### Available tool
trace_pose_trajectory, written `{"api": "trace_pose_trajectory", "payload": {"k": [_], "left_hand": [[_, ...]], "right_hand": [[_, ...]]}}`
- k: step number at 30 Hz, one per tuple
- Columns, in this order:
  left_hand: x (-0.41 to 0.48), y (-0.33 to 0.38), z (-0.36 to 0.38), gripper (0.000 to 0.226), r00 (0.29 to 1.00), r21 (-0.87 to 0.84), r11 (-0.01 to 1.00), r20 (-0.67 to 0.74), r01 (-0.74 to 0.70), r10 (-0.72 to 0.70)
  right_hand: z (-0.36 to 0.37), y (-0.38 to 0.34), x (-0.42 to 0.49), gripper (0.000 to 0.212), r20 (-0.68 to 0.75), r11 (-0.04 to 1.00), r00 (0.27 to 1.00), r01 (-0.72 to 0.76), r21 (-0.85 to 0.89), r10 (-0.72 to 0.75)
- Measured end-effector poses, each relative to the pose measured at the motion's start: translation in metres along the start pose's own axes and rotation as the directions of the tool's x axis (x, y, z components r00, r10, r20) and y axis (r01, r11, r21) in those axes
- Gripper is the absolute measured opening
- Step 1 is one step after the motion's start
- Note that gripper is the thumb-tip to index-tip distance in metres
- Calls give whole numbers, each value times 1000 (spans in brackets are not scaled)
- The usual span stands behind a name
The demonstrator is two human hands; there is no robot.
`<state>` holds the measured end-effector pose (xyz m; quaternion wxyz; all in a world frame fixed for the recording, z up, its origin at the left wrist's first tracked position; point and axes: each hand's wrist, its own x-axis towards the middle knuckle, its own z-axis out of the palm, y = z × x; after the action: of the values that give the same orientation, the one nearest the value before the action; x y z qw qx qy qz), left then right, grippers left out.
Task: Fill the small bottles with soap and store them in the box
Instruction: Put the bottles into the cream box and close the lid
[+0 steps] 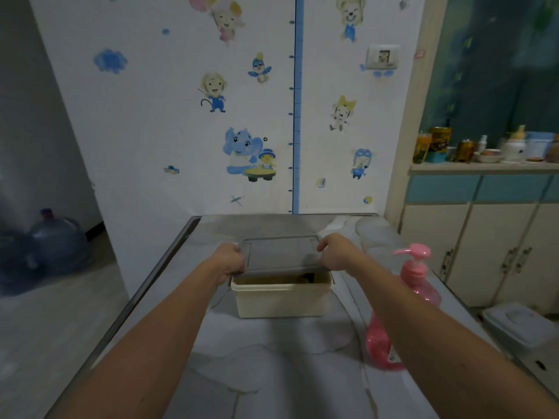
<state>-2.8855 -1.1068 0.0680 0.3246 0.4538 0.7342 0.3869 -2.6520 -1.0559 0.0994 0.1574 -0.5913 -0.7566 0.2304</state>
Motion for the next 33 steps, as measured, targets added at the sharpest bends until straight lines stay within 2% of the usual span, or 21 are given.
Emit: {"api": "trace_pose_trajectory", "payload": {"k": [3, 6, 8, 11, 13, 14, 15, 17, 20, 25, 29, 33], "left_hand": [[2, -13, 2, 35, 1000, -30, 999, 1, 12, -12], [1, -18, 3, 24, 1000, -33, 999, -11, 7, -7], [0, -20, 2, 27, 1000, -28, 1000, -16, 4, -4], [1, -23, -1, 19, 1000, 14, 1000, -2, 6, -6], [5, -22, -1, 22, 1000, 41, 999, -6, 8, -8], [8, -21, 0, 17, 1000, 47, 999, -8, 4, -4], [8, -18, 1, 20, 1000, 58, 998, -10, -1, 1], [16, -14, 5, 51, 999, 175, 985, -49, -6, 15], [24, -14, 12, 57, 990, 324, 944, -99, -66, 104], [33, -25, 27, 66, 987, 498, 856, 9, -143, 159], [36, -31, 36, 60, 982, 564, 807, 52, -177, 179], [32, -40, 44, 55, 970, 561, 806, -23, -188, 242]], "right_hand": [[16, 6, 0, 27, -22, 1000, 1000, -9, -3, 9], [28, 8, 2, 27, -18, 997, 1000, -5, -75, 3], [30, 10, 4, 28, -24, 991, 1000, 3, -130, -6], [32, 13, 8, 32, -11, 979, 1000, -1, -204, -1], [32, 13, 11, 30, -62, 971, 998, -36, -235, 22], [33, 13, 12, 28, -118, 969, 993, -58, -239, 30], [33, 12, 12, 27, -180, 969, 983, -73, -236, 30], [37, 11, 15, 29, -245, 973, 969, -38, -228, -20], [51, 9, 21, 39, -226, 971, 968, 56, -231, -109], [73, 14, 30, 61, -141, 982, 986, 57, -180, -83], [79, 19, 38, 70, -84, 985, 993, 72, -156, -86], [92, 25, 38, 70, -144, 985, 985, 76, -158, -99]]}}
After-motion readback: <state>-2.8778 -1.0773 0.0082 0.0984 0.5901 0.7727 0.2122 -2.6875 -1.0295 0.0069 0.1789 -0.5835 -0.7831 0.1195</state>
